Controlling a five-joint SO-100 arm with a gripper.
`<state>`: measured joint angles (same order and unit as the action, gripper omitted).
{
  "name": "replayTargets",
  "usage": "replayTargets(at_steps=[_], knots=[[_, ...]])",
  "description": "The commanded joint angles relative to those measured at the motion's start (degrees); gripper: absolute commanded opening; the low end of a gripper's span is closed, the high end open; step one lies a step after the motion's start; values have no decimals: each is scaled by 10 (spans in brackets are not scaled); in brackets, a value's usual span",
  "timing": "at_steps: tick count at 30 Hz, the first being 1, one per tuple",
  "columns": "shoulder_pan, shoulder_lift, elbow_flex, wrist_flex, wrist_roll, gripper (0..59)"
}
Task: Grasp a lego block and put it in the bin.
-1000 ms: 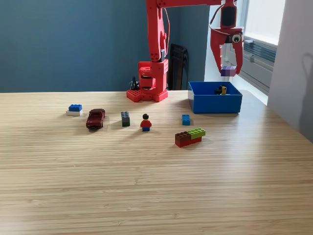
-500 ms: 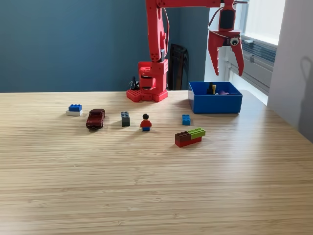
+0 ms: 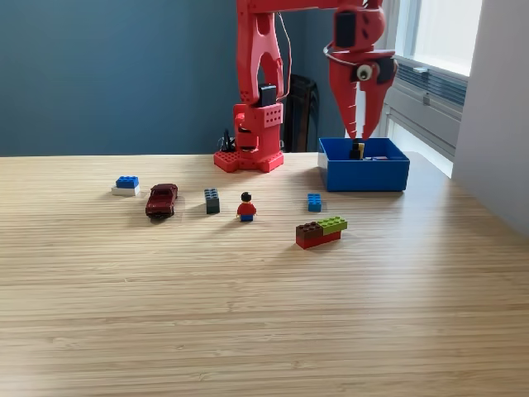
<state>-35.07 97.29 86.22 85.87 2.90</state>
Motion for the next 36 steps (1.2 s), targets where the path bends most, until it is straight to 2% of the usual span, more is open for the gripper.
replayTargets(at_steps=[1,6,36], knots=[[112,47,-22,-31,-2,1],[168,47,17,-65,-11,0],[163,47,68,-105,-22,3]])
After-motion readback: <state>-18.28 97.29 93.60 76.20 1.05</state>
